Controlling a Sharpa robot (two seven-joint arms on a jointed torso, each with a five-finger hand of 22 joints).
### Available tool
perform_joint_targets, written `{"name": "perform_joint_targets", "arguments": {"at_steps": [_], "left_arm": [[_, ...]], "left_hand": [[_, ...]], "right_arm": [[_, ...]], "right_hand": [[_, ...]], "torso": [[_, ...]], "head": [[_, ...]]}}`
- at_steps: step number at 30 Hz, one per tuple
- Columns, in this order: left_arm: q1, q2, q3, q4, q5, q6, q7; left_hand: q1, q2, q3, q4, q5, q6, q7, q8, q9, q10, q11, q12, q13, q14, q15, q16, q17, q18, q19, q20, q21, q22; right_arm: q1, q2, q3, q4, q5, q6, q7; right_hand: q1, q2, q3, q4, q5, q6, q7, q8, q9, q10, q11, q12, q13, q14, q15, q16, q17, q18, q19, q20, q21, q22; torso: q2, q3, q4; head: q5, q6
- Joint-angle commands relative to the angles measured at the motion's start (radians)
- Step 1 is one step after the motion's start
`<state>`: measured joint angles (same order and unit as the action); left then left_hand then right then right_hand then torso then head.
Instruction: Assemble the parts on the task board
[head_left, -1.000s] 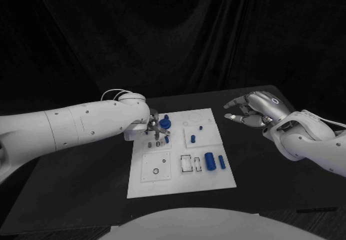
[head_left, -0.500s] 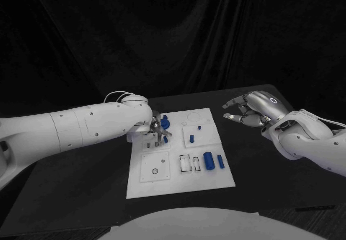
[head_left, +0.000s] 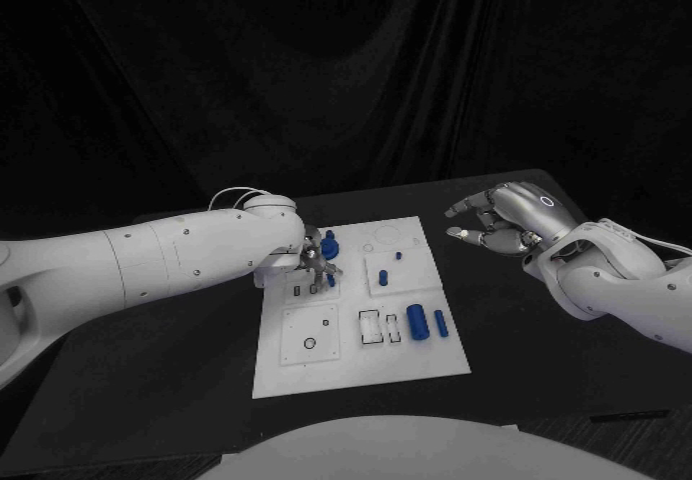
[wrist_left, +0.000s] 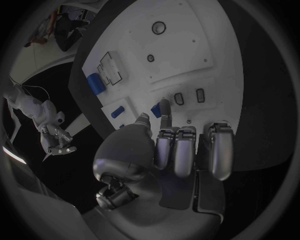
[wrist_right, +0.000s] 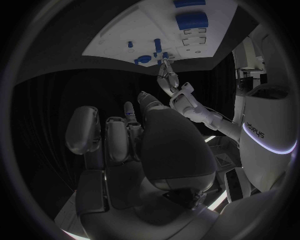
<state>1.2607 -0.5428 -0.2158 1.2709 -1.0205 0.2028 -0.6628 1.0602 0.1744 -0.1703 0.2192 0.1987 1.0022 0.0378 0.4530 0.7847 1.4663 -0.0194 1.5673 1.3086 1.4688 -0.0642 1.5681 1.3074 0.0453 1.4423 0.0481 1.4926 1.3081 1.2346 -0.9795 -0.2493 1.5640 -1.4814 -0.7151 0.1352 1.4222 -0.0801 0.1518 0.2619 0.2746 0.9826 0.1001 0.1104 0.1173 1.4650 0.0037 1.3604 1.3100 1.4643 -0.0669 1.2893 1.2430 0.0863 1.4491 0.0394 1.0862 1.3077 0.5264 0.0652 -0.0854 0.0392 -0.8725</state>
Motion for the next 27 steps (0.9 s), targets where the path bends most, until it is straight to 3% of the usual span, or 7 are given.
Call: {"name": "perform_joint_targets", "arguments": {"at_steps": [1, 22, 27], "left_arm": [[-0.003, 0.004, 0.001, -0.002, 0.000, 0.009, 0.017], [-0.010, 0.020, 0.001, -0.033, 0.000, -0.013, 0.039], [-0.013, 0.025, 0.001, -0.041, 0.000, -0.010, 0.043]], "left_hand": [[0.002, -0.002, 0.009, 0.000, 0.004, -0.009, 0.000, -0.006, 0.002, 0.104, -0.006, 0.004, 0.262, 0.102, -0.003, 0.003, 0.263, -0.004, -0.009, -0.002, -0.007, 0.117], [0.003, -0.002, 0.029, -0.012, 0.014, -0.016, 0.005, -0.027, 0.011, 0.104, -0.001, 0.004, 0.262, 0.102, 0.001, 0.003, 0.263, -0.001, -0.020, 0.001, -0.016, 0.107], [0.004, -0.002, 0.034, -0.015, 0.017, -0.017, 0.005, -0.031, 0.013, 0.104, -0.001, 0.004, 0.262, 0.102, 0.002, 0.003, 0.263, -0.001, -0.021, 0.001, -0.016, 0.108]], "right_arm": [[-0.003, -0.001, 0.001, 0.001, -0.001, -0.018, -0.008], [-0.003, -0.005, 0.001, 0.000, 0.002, -0.022, -0.004], [-0.003, -0.007, 0.001, 0.000, 0.003, -0.022, -0.003]], "right_hand": [[-0.002, 0.001, 0.006, -0.001, 0.004, 0.009, 0.001, -0.004, -0.001, 0.014, 0.008, -0.003, 0.061, 0.050, 0.007, -0.003, -0.001, -0.001, -0.001, 0.006, -0.002, 0.150], [-0.003, -0.001, 0.006, 0.000, 0.006, 0.013, 0.002, -0.004, -0.001, 0.014, 0.009, -0.004, 0.061, 0.050, 0.008, -0.004, -0.003, -0.001, -0.001, 0.007, -0.003, 0.150], [-0.002, -0.001, 0.006, -0.001, 0.006, 0.014, 0.002, -0.004, -0.001, 0.014, 0.009, -0.004, 0.061, 0.050, 0.008, -0.003, -0.002, -0.001, -0.001, 0.007, -0.005, 0.149]], "torso": [[-0.001, 0.0004, 0.0002], [-0.002, 0.0011, 0.0011], [-0.002, 0.0015, 0.0007]], "head": [[-0.002, 0.000], [-0.020, 0.000], [-0.015, 0.000]]}}
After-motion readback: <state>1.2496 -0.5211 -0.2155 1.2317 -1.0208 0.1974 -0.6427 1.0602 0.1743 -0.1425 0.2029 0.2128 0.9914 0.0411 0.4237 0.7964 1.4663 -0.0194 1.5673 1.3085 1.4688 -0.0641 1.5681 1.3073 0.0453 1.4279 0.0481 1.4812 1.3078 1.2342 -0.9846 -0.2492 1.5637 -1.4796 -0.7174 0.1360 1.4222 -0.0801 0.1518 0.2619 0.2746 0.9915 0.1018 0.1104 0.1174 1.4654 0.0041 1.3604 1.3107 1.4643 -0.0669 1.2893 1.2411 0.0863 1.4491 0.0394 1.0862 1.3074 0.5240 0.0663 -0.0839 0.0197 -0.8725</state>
